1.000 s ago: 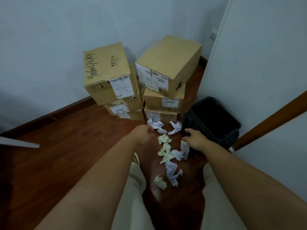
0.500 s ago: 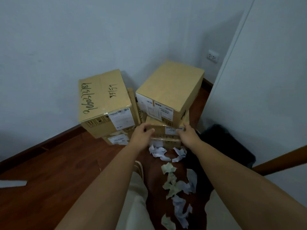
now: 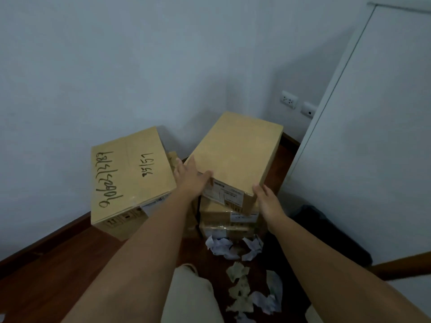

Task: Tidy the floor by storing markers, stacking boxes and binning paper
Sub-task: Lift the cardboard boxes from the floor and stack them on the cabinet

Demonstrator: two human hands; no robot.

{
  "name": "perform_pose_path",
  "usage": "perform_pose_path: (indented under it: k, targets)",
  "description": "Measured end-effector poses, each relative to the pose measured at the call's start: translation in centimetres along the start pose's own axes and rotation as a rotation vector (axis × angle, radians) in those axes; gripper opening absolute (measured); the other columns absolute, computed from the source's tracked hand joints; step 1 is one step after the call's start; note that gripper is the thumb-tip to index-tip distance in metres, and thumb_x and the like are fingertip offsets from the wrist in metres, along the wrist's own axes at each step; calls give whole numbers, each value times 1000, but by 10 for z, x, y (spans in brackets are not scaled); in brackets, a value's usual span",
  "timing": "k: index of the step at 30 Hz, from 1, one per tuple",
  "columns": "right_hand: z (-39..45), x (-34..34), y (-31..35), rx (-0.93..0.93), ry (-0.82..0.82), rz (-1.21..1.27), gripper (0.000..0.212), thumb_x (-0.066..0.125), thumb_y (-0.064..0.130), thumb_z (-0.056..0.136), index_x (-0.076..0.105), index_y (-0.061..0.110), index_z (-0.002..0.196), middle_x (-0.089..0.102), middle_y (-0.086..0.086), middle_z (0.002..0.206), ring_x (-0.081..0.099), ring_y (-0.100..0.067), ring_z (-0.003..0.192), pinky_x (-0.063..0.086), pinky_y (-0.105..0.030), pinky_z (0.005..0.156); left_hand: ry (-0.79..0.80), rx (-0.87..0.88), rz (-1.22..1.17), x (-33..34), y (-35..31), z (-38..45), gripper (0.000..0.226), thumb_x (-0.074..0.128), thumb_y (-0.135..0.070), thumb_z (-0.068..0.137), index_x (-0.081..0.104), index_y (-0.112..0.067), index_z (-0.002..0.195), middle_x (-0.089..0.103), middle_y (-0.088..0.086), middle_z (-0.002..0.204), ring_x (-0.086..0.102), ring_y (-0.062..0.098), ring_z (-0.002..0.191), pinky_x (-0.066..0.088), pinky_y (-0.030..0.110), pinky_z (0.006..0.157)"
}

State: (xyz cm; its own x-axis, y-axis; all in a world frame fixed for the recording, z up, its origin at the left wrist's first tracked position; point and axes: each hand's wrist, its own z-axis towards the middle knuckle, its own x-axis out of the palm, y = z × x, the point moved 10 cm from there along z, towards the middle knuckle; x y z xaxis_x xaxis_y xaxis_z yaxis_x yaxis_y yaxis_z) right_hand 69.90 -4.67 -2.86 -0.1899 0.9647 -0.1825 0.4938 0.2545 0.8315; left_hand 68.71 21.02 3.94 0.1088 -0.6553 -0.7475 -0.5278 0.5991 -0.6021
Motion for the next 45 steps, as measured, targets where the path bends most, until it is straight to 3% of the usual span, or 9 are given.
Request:
perform_pose_path:
  k: [5,8,12,15,21,27,35,41,45]
  targets:
    - [0,8,-6,19,66,180,65,47,43,97,18,29,153,38,0,149,46,-18,121,37,-28,89,-11,-163,-132,-5,5,18,103,63,-56,85,1,-15,155,9,17,161,13,42,146,20,50,117]
    - [1,11,-10,36,100,307,77,55,50,90,7,44,150,31,0,155,42,-26,133,40,-39,102,41,-220,-181,2,10,16,94,72,-55,78,25,-13,148,18,18,152,28,42,137,33,49,112]
    - [-5,1,-6,6,113,482,75,66,46,84,22,51,145,41,-3,150,51,-27,125,47,-51,98,1,-199,-408,8,7,1,76,82,-38,73,38,-17,131,33,10,136,45,36,120,43,50,103]
    - [-17,-6,6,-36,97,602,62,60,32,92,31,42,146,54,-3,138,59,-22,112,54,-40,85,-67,-122,-596,-1,-10,-14,65,83,-23,74,38,-18,120,52,7,123,54,32,110,50,54,93]
    - [-54,-13,55,-188,136,686,57,60,23,92,38,39,143,58,0,133,58,-21,116,49,-45,99,-219,6,-710,-57,-37,-45,65,86,-22,70,40,-24,115,59,7,116,61,32,101,54,55,82]
    - [-120,-57,159,-497,143,654,64,64,25,88,37,41,144,61,4,131,60,-16,116,53,-37,92,-319,267,-866,-135,-118,-104,66,84,-16,73,39,-22,119,55,-1,109,61,21,97,57,46,83]
    - [-243,-170,280,-848,116,758,56,57,9,91,43,29,141,66,5,125,64,-10,111,52,-26,92,-385,668,-1021,-216,-263,-214,68,87,-16,70,42,-33,119,58,-15,107,63,14,99,55,42,87]
    - [-335,-277,292,-994,-128,748,56,57,13,93,40,36,141,60,12,128,57,-4,114,42,-26,100,-246,882,-1106,-207,-366,-295,68,86,-18,71,40,-36,118,54,-22,107,59,0,98,53,34,88]
    - [-401,-363,268,-1045,-443,678,56,60,19,92,41,38,141,65,17,113,63,1,101,50,-15,77,-40,906,-1136,-151,-430,-339,64,83,-24,74,39,-33,119,55,-18,106,60,5,95,54,35,85]
